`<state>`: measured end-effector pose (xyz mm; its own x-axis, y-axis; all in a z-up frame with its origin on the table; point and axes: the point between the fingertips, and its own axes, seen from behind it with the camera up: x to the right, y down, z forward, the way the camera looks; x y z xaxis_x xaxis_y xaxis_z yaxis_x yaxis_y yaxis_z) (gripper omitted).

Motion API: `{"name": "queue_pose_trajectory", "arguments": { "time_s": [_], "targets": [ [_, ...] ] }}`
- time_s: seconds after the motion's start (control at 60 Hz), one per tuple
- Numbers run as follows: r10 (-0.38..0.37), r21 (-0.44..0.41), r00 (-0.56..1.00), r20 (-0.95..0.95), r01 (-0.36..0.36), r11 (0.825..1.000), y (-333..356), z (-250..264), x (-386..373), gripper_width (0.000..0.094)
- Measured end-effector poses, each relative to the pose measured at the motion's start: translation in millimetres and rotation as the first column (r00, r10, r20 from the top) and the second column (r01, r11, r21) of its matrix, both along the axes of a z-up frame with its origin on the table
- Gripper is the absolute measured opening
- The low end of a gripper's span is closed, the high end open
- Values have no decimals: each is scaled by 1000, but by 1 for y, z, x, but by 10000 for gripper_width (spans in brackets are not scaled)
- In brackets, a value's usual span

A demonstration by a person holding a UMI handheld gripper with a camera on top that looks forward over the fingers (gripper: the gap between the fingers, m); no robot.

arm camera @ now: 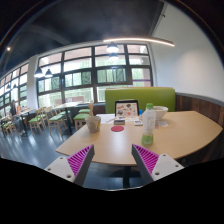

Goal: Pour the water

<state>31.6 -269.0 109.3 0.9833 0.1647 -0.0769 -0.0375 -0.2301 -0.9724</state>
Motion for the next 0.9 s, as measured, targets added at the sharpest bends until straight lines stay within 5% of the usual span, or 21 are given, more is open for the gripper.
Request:
{"name": "queue_pose_trajectory", "arguments": {
  "time_s": [0.4, 0.7, 0.733, 0.783, 0.9],
  "targets": [
    [-178, -32, 980, 83, 181, 983, 87, -24, 111, 833],
    [-198, 4, 974, 112, 199, 980, 227, -35, 147, 809],
    [-198, 17, 972, 124, 198, 980, 243, -37, 146, 742],
    [-204, 21, 968, 143, 203, 979, 256, -42, 148, 472],
    [-219, 47, 965, 144, 215, 976, 267, -40, 150, 379]
  ]
}}
